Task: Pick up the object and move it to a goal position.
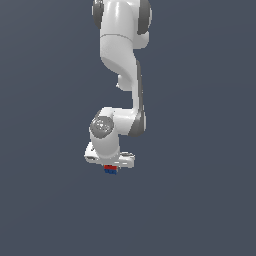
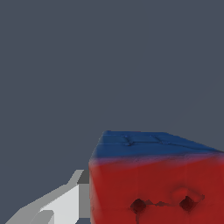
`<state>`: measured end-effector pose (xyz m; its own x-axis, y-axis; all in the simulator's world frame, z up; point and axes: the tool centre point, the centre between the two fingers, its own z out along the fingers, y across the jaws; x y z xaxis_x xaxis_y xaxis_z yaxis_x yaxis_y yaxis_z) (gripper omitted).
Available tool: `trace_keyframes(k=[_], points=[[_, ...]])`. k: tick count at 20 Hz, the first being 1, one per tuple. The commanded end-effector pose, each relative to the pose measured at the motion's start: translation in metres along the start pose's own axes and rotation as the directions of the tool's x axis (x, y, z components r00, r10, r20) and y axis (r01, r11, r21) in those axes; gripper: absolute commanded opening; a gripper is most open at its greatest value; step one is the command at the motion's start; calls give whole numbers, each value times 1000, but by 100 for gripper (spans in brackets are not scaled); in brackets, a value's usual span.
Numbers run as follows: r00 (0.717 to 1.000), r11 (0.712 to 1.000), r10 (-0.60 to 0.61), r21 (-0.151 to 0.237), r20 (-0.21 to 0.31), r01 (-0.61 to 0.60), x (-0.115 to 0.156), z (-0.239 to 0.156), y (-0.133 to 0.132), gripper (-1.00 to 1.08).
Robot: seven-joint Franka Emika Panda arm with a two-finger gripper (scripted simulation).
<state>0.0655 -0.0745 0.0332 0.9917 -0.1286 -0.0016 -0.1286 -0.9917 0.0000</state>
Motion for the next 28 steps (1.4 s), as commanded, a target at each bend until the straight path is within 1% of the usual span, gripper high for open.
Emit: trace_keyframes(k=[1, 5, 8, 18, 21, 24, 28], points=[[1000, 1000, 0, 0, 0, 0, 0, 0, -2, -100], [1000, 1000, 0, 0, 0, 0, 2, -1, -16, -100], [1000, 1000, 0, 0, 0, 0, 4, -3, -36, -100], [1000, 1000, 0, 0, -1, 0, 15, -12, -135, -100], [1000, 1000, 0, 0, -1, 0, 19, -14, -159, -100], [1000, 1000, 0, 0, -1, 0, 22, -15, -175, -100], [1000, 1000, 0, 0, -1, 0, 24, -16, -188, -100]])
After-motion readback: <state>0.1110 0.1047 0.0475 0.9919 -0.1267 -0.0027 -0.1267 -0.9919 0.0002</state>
